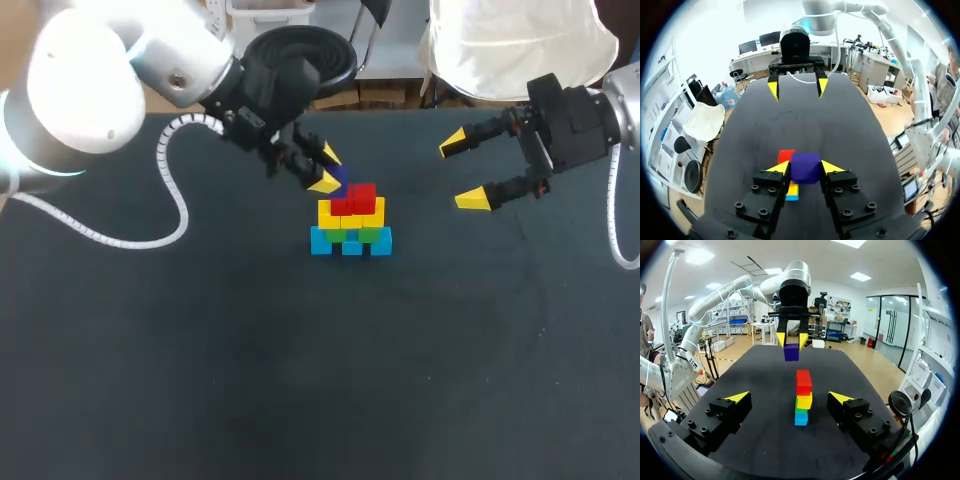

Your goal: Place the blue cubes, place green cubes on the blue cubes, place the yellow cubes on the green cubes, then place the red cubes on the yellow cubes, and place purple cube on the red cubes.

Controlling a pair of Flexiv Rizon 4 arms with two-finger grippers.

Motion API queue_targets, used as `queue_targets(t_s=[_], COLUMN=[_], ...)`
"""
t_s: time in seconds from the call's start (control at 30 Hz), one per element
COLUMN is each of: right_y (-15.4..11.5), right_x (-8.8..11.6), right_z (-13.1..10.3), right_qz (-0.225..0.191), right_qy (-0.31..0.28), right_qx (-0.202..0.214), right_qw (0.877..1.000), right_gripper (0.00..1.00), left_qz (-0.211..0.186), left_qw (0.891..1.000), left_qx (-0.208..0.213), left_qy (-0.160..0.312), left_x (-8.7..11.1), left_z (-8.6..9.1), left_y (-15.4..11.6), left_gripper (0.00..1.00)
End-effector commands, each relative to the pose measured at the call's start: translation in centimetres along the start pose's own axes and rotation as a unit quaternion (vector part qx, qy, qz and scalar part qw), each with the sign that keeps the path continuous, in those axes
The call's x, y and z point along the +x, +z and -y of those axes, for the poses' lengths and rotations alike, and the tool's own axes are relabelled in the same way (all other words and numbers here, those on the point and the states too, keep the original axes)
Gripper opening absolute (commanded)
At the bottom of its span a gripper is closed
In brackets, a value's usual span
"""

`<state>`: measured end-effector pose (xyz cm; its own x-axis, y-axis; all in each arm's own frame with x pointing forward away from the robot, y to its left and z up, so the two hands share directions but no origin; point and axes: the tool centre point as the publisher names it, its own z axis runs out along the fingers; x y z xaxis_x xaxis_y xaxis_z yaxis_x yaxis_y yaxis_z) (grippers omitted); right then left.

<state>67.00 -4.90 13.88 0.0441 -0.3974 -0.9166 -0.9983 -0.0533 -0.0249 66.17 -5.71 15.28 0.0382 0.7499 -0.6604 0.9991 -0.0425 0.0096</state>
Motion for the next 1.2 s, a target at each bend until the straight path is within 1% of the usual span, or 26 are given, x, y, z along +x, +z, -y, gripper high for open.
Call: queue_targets(t_s=[0.03,0.07,0.2,0.27,0.4,0.47,0.63,0.8,0.93,1.2], right_y=[0.0,0.0,0.0,0.0,0.0,0.0,0.0,0.0,0.0,0.0], right_x=[0.0,0.0,0.0,0.0,0.0,0.0,0.0,0.0,0.0,0.0], right_z=[-0.1,-0.1,-0.1,-0.1,-0.1,-0.1,-0.1,-0.1,-0.1,-0.1], right_qz=[0.001,0.001,0.001,0.001,0.001,0.001,0.001,0.001,0.001,0.001], right_qy=[-0.001,-0.001,-0.001,-0.001,-0.001,-0.001,-0.001,-0.001,-0.001,-0.001], right_qx=[0.001,0.001,0.001,0.001,0.001,0.001,0.001,0.001,0.001,0.001], right_qw=[1.000,1.000,1.000,1.000,1.000,1.000,1.000,1.000,1.000,1.000], right_gripper=[1.00,1.00,1.00,1.00,1.00,1.00,1.00,1.00,1.00,1.00], left_qz=[0.006,0.007,0.002,0.006,0.002,-0.003,-0.011,-0.005,-0.004,-0.003], left_qw=[1.000,1.000,1.000,1.000,1.000,0.999,0.999,0.999,0.999,0.999], left_qx=[0.007,0.003,-0.003,0.003,0.004,-0.001,-0.010,-0.012,-0.010,-0.010], left_qy=[-0.008,-0.015,-0.006,-0.014,-0.025,-0.036,-0.028,-0.039,-0.042,-0.045], left_x=[-0.6,-0.7,-1.6,-1.7,-1.8,-1.7,-1.2,-0.5,-0.2,0.1], left_z=[-0.7,-1.0,-1.0,-1.0,-1.0,-1.0,-1.2,-1.3,-1.2,-1.5], left_y=[0.8,0.7,0.9,1.2,2.0,2.1,2.5,2.7,2.7,2.9], left_gripper=[0.00,0.00,0.00,0.00,0.00,0.00,0.00,0.00,0.00,0.00])
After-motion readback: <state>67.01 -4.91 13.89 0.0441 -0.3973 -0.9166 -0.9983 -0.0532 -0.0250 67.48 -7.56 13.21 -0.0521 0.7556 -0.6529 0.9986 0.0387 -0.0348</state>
